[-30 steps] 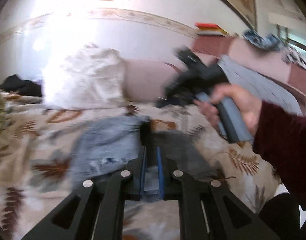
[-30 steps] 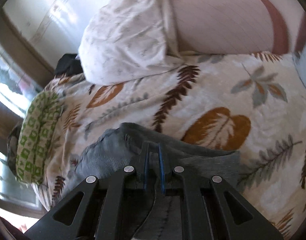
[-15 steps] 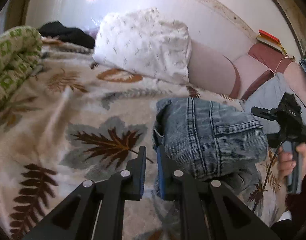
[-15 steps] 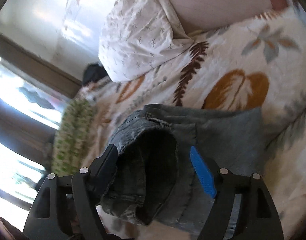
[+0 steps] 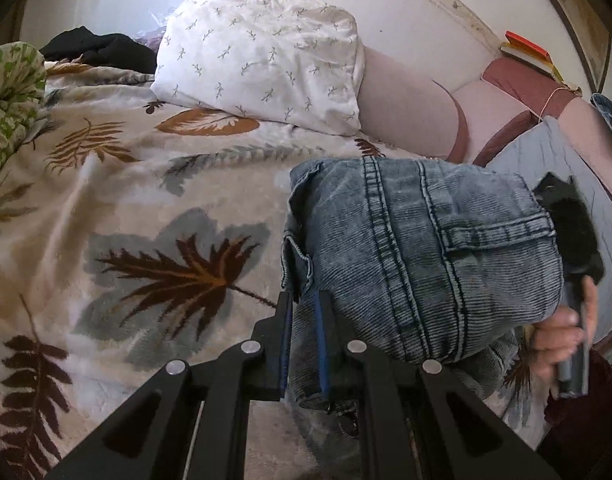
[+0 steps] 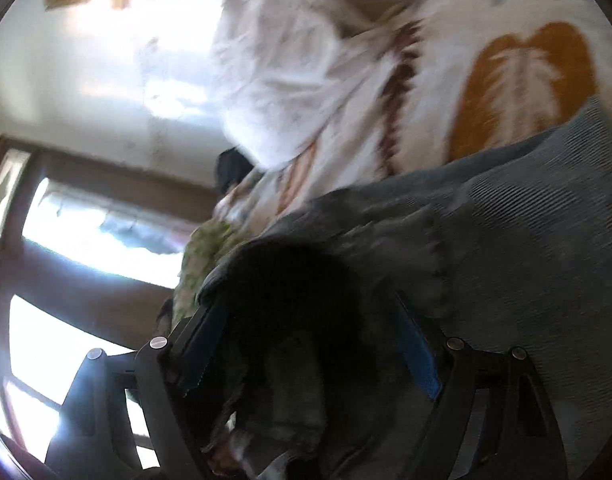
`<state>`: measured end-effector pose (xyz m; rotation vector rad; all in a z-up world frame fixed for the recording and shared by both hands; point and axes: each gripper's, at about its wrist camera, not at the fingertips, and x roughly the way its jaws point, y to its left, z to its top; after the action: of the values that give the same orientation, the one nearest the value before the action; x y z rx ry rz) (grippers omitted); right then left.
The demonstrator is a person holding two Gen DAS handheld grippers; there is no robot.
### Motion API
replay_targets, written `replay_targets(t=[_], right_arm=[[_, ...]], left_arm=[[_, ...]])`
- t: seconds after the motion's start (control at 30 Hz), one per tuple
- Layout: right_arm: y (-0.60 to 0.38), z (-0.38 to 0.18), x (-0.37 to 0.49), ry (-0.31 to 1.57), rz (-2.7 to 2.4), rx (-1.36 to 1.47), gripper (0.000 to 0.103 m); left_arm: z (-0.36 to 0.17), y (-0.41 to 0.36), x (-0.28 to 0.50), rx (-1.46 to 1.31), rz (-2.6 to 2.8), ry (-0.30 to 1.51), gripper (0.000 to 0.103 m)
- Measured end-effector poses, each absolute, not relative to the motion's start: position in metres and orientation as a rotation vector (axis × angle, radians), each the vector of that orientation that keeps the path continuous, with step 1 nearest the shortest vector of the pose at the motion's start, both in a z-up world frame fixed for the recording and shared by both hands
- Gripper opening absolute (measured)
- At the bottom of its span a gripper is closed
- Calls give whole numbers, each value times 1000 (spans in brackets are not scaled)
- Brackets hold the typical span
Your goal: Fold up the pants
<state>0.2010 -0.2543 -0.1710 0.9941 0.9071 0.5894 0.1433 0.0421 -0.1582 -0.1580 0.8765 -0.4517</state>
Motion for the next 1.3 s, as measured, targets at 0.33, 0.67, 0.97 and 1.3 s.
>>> replay_targets(t=[0.33, 0.67, 0.97, 1.3], right_arm=[[-189, -143, 199, 1002, 504, 734, 18], [-204, -86, 177, 881, 438, 668, 12], [-299, -107, 152, 864, 282, 745, 20], [-363, -106, 125, 764, 111, 793, 53]], left_arm=[[-155, 39, 142, -130, -491, 880, 13], [-134, -36, 114, 47, -646, 804, 9], [-162, -110, 122, 119, -669, 874, 17], [-138, -91, 114, 67, -652, 840, 39]])
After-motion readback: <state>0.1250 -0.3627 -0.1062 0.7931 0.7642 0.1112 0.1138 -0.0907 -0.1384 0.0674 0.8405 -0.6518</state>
